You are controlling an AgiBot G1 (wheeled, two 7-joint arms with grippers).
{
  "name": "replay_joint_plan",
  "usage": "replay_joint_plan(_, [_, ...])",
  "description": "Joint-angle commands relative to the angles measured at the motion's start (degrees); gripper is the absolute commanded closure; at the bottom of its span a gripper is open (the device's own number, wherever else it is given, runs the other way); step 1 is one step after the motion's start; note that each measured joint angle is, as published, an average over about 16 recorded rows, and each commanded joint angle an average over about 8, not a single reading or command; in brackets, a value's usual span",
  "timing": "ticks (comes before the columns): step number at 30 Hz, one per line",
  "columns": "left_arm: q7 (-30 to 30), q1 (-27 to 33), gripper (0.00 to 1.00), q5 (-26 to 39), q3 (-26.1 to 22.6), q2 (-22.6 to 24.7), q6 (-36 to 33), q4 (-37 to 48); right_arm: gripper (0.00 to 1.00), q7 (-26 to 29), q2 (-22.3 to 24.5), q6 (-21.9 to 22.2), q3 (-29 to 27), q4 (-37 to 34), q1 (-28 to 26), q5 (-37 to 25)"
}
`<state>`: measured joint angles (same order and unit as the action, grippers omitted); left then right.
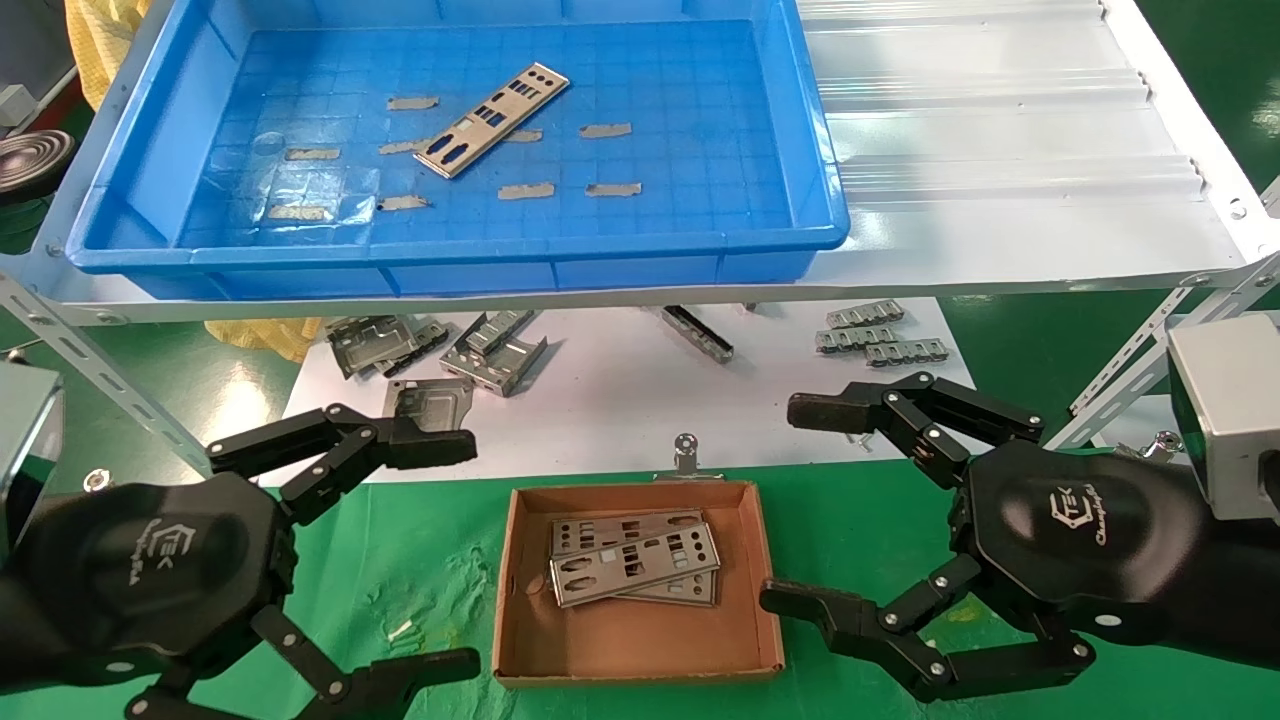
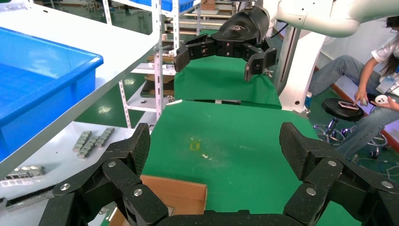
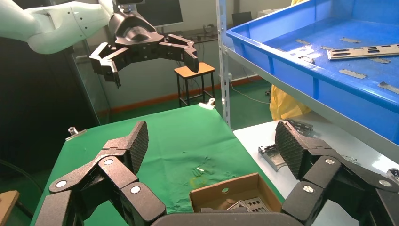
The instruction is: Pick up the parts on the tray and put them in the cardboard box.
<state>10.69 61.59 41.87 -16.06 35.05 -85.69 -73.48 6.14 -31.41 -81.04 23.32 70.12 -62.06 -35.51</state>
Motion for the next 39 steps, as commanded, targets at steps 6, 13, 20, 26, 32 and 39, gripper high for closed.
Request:
replay_joint_plan(6, [0.0,0.0,0.0,0.0,0.0,0.0,0.0,0.0,0.0,0.0,0.0,0.0,0.0,0.0,0.0,0.0])
replay_joint_plan(13, [0.0,0.0,0.0,0.0,0.0,0.0,0.0,0.0,0.0,0.0,0.0,0.0,0.0,0.0,0.0,0.0])
replay_joint_plan(20, [0.0,0.0,0.0,0.0,0.0,0.0,0.0,0.0,0.0,0.0,0.0,0.0,0.0,0.0,0.0,0.0])
replay_joint_plan(26, [0.0,0.0,0.0,0.0,0.0,0.0,0.0,0.0,0.0,0.0,0.0,0.0,0.0,0.0,0.0,0.0])
replay_joint_plan(32, [0.0,0.0,0.0,0.0,0.0,0.0,0.0,0.0,0.0,0.0,0.0,0.0,0.0,0.0,0.0,0.0])
replay_joint_plan(39, [0.0,0.0,0.0,0.0,0.0,0.0,0.0,0.0,0.0,0.0,0.0,0.0,0.0,0.0,0.0,0.0])
